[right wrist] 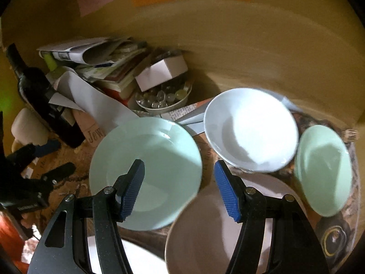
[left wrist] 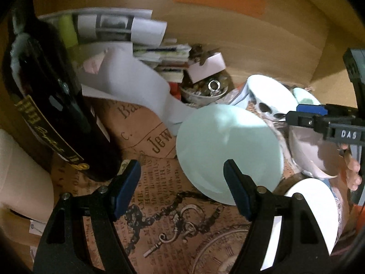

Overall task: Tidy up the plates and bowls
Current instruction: 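Lift the mint-green plate with both grippers toward the white plate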

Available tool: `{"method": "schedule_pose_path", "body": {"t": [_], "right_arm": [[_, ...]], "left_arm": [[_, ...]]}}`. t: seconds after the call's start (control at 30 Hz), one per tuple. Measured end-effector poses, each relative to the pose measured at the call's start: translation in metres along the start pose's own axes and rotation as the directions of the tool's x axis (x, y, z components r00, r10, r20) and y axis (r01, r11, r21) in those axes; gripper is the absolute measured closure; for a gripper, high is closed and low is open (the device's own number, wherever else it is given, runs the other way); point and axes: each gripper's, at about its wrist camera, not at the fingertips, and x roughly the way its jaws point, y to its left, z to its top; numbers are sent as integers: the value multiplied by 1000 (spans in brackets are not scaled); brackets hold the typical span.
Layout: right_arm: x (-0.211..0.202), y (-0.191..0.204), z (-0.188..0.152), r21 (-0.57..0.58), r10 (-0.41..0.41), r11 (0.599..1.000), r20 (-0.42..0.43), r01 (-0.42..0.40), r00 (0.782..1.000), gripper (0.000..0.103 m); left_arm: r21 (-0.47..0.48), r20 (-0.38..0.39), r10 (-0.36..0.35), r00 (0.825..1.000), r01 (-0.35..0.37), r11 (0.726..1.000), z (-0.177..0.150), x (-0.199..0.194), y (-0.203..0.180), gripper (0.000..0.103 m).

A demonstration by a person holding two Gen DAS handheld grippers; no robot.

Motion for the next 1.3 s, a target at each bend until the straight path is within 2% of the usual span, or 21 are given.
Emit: {"method": "schedule_pose_path", "body": {"t": [0.2, 0.3, 0.47, 0.57, 0.67, 0.87, 1.0, 1.2, 1.3], "right_arm": [[31, -4, 10, -16, -17, 1000, -115, 16, 993, 52], [41, -4, 11, -16, -16, 1000, -161, 14, 987, 60], [55, -1, 12, -38, -63, 998, -219, 56, 974, 66], [60, 3, 14, -59, -89, 995, -240, 77, 967, 67], [65, 5, 16, -51, -80, 996, -267, 68, 960, 68], [85, 12, 17, -99, -153, 987, -321, 127, 935, 69], [83, 13, 17, -90, -142, 989, -310, 119, 940, 69], [76, 19, 19, -98, -110, 992, -306, 84, 946, 75], [76, 26, 17, -122, -108, 990, -311, 73, 944, 76]], "left_arm": [[-4, -53, -5, 999, 5, 1000, -1, 17, 0, 32], [9, -67, -4, 998, 4, 1000, -1, 22, -3, 35], [7, -117, -25, 993, 26, 1000, -3, 36, -1, 46], [-2, -134, -43, 990, 43, 999, -4, 39, 3, 58], [-1, -138, -54, 989, 54, 999, -6, 41, 4, 65], [10, -129, -70, 989, 72, 997, -7, 38, 3, 65], [4, -137, -85, 987, 86, 996, -7, 39, 6, 65], [-15, -157, -101, 982, 100, 995, -10, 44, 14, 65], [-19, -171, -124, 977, 123, 992, -12, 48, 14, 71]]}}
